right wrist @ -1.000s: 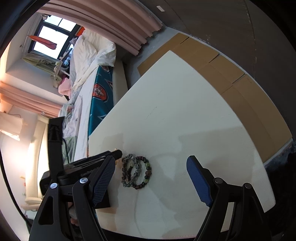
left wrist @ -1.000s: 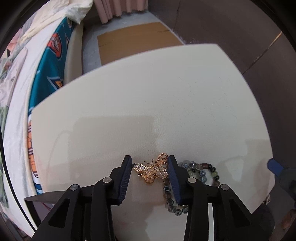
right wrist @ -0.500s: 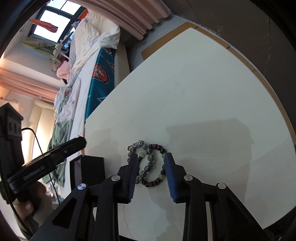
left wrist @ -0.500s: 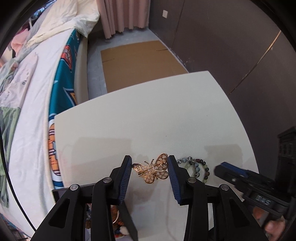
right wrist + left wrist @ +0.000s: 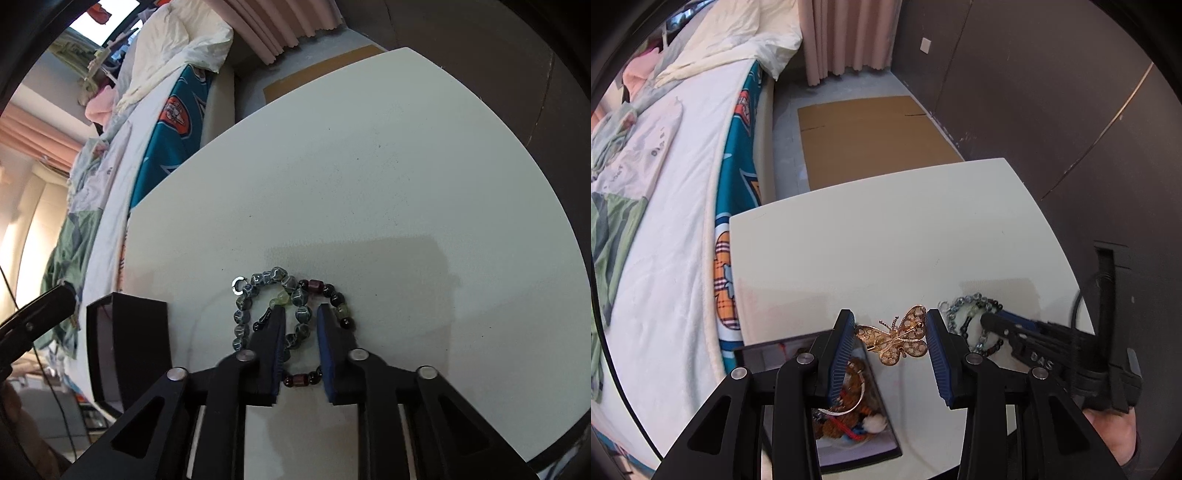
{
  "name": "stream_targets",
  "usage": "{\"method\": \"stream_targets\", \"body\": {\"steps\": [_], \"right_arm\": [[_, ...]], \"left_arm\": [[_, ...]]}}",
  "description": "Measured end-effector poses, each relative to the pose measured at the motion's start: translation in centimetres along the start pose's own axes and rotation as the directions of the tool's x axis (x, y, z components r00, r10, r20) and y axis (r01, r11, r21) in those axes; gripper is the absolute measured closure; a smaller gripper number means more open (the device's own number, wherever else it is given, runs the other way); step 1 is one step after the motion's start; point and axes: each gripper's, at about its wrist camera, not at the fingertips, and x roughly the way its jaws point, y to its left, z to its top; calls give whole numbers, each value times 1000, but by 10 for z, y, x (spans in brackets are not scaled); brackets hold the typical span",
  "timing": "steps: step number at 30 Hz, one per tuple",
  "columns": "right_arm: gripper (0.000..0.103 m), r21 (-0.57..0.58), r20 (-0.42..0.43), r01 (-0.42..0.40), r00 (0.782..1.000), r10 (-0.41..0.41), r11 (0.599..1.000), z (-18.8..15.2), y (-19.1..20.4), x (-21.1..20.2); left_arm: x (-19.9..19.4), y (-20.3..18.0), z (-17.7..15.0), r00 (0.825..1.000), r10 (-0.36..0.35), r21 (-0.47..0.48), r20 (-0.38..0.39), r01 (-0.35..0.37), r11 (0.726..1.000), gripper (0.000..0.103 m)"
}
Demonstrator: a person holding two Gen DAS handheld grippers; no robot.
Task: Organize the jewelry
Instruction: 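Lift the butterfly pendant with left gripper while right grasps the grey bead bracelet, then drop the butterfly into the box with left gripper while right drops the grey bracelet in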
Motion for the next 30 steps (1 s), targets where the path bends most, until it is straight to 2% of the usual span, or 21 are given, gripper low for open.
{"method": "stream_targets", "body": {"steps": [2,5,13,16,18,20,21,30], "right_arm": [[92,10,9,6,1000,-6,1000,-1,-1,-1],[92,29,20,-50,999,49,998,-2,1,-8],[92,-20,117,-132,984,133,991,-14,28,-45],[92,-40,143,-164,975,168,986,-18,40,-57],[92,-62,166,-193,965,201,979,-22,47,-67],[92,-83,181,-223,955,235,971,-25,54,-75],[92,-94,186,-234,951,248,968,-26,59,-77],[92,-186,185,-321,917,354,928,-38,103,-81]], "left_arm": [[-3,6,-4,1000,0,-8,1,0,1000,62],[-10,18,-11,1000,1,-23,8,-1,1000,62],[-21,39,-28,1000,1,-58,12,-1,998,62],[-23,39,-34,1000,-2,-29,14,3,1000,61],[-26,41,-38,1000,2,-21,19,-1,1000,55],[-31,47,-41,1000,-14,-42,24,15,999,32],[-36,51,-44,999,-27,-51,39,29,998,28],[-69,73,-59,995,-23,-85,99,32,996,26]]}}
